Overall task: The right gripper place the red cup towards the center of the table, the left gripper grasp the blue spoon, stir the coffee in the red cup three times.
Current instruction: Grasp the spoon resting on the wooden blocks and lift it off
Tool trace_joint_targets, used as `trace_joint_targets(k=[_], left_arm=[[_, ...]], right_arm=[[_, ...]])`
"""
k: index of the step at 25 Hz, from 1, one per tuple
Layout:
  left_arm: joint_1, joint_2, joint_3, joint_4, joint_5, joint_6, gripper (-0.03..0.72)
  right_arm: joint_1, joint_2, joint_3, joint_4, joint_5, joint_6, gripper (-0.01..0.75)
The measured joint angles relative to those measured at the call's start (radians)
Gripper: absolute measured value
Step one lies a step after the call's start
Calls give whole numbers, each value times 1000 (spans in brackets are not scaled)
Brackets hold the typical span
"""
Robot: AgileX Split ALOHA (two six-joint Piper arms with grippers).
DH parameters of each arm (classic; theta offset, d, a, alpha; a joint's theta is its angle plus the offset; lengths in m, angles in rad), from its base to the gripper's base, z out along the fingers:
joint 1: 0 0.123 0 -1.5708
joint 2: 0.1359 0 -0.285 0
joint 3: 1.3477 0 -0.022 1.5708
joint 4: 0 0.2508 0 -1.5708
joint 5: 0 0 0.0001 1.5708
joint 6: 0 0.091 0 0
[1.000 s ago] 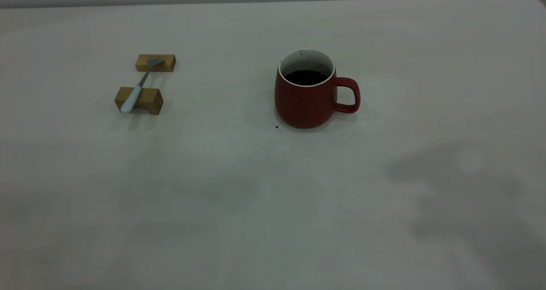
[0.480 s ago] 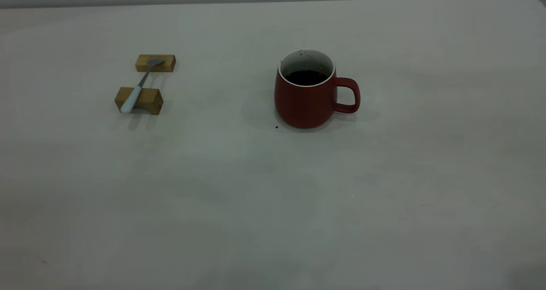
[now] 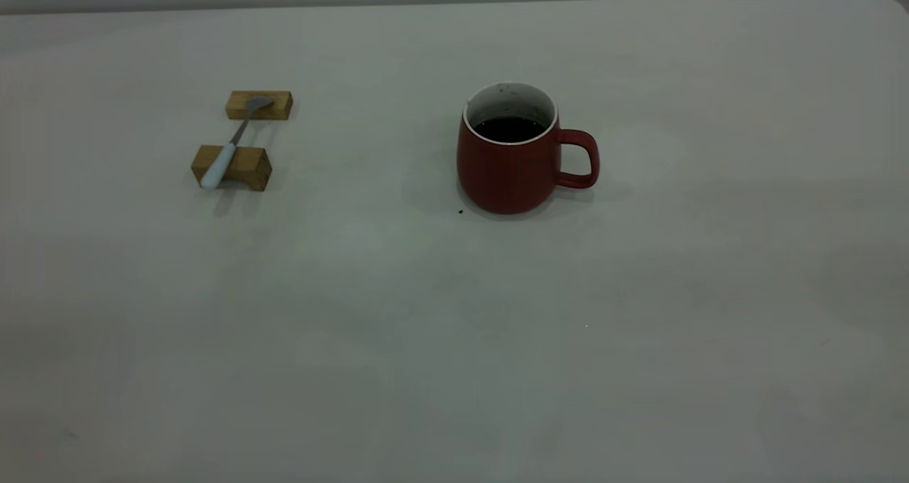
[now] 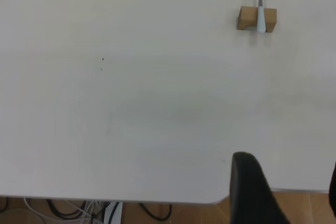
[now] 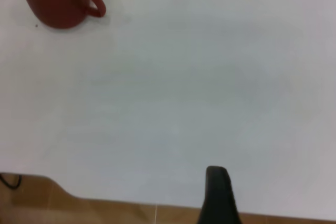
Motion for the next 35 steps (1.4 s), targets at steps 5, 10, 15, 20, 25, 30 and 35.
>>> trace_joint_targets(k=[5,10,15,20,25,30,35], left_arm=[[0,0,0,0,0,0,438],[0,0,0,0,0,0,438],[0,0,0,0,0,0,438],[0,0,0,0,0,0,438],[0,0,0,0,0,0,438],[0,0,0,0,0,0,438],[0,0,0,-10,0,-1,438]], right_arm=[[0,-77,0,0,3,0,600],[-1,-146,0,0,7,0,569],[-1,-147,0,0,10,0,537],[-1,-147,0,0,10,0,509],[-1,-148,0,0,10,0,496],[-1,-148,0,0,10,0,495],[-1,-148,0,0,10,0,494]])
